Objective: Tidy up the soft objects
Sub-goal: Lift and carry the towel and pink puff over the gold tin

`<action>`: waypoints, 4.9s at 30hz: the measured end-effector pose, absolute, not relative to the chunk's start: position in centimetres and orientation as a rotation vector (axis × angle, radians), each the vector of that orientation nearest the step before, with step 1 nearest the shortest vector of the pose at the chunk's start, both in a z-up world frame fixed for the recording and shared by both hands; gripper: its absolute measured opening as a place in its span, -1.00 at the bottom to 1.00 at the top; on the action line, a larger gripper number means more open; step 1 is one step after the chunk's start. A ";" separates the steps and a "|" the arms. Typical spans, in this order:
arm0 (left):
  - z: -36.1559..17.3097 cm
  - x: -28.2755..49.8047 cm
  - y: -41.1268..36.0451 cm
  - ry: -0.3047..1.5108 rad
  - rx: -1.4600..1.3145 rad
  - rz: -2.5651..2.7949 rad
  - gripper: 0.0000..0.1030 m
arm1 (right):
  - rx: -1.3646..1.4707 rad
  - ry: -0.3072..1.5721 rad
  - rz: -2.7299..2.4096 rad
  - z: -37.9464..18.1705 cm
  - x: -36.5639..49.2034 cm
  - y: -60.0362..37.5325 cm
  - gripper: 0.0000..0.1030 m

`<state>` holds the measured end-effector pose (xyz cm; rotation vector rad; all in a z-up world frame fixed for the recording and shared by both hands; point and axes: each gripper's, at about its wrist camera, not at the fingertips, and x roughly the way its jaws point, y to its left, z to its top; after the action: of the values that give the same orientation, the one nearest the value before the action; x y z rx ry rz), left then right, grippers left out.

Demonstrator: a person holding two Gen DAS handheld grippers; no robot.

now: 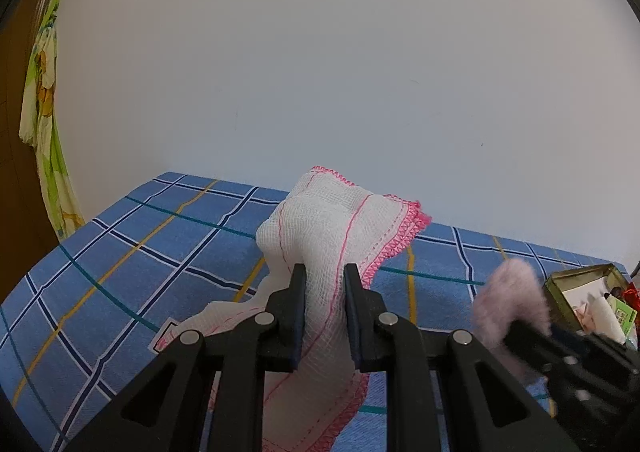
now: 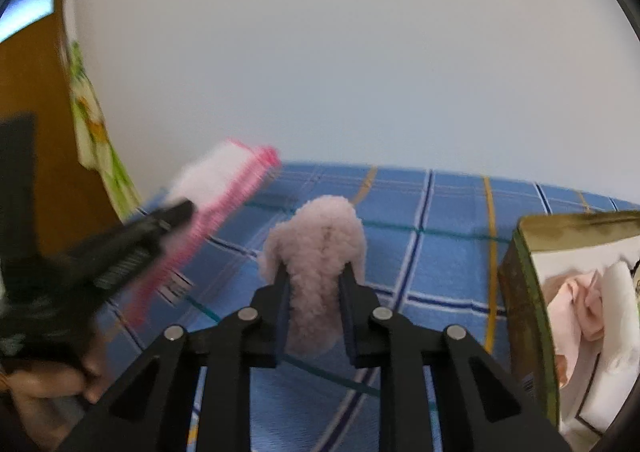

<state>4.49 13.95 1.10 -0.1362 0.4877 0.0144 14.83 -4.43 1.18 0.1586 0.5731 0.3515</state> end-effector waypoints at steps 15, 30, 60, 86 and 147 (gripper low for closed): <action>1.0 4.5 14.0 0.433 -0.092 0.017 -0.62 | 0.096 0.387 0.255 3.4 11.0 -5.3 -0.58; 0.7 4.5 13.2 0.427 -0.057 0.030 -0.62 | 0.082 0.342 0.213 4.4 9.5 -5.5 -0.58; 1.0 1.8 10.7 0.421 -0.092 -0.012 -0.62 | 0.099 0.304 0.149 5.0 7.2 -5.7 -0.58; 2.3 -0.3 6.0 0.383 -0.047 -0.073 -0.62 | 0.121 0.267 0.050 5.3 4.5 -7.7 -0.58; 2.4 -0.3 -12.6 0.438 0.049 -0.377 -0.62 | 0.131 0.271 -0.311 6.4 1.4 -24.7 -0.58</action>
<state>-0.32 -12.58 2.43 0.0487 0.4379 -0.3772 1.41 -24.74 6.45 0.1309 0.2711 -0.3108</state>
